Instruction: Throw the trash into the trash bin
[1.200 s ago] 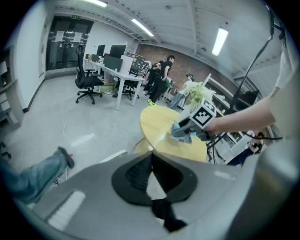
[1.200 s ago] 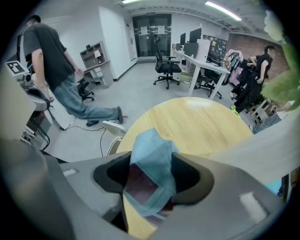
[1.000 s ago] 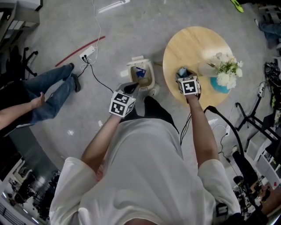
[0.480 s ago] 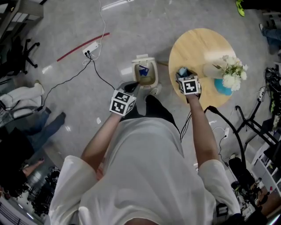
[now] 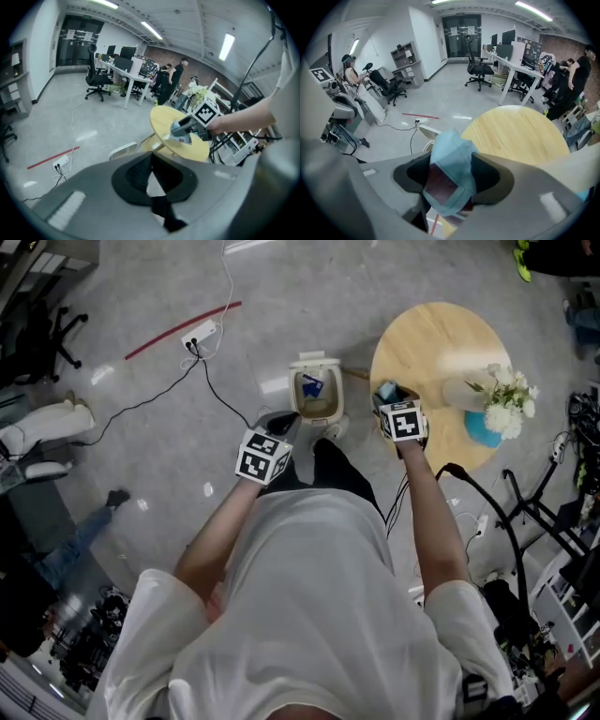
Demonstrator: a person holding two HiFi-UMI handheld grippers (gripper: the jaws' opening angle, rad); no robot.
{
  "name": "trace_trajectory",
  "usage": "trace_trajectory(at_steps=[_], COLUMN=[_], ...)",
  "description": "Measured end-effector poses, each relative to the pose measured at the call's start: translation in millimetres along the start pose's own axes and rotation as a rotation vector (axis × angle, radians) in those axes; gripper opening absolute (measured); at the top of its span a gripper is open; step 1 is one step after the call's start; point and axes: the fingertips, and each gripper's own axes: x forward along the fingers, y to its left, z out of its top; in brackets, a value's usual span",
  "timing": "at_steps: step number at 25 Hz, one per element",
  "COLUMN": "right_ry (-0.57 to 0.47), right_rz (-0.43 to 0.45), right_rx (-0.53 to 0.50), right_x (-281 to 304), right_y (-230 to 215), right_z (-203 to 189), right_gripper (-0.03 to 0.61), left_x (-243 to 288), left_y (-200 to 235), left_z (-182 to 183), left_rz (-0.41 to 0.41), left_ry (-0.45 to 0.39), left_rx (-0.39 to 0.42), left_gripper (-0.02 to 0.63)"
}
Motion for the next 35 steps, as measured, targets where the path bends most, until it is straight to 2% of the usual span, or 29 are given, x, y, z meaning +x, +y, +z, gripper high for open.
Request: trace_trajectory(at_steps=[23,35], right_ry=[0.026,0.039], right_rz=[0.092,0.157], right_rx=[-0.103,-0.136], right_x=[40.4,66.6], right_y=[84.4,137.9], right_z=[27.7,26.1], right_gripper=[0.250,0.250], left_x=[-30.6,-48.0], left_y=[52.5,71.8], left_z=[-27.6,-51.8], left_rz=[0.057,0.077], left_ry=[-0.016,0.005], left_rx=[-0.082,-0.109], left_gripper=[0.005,0.005])
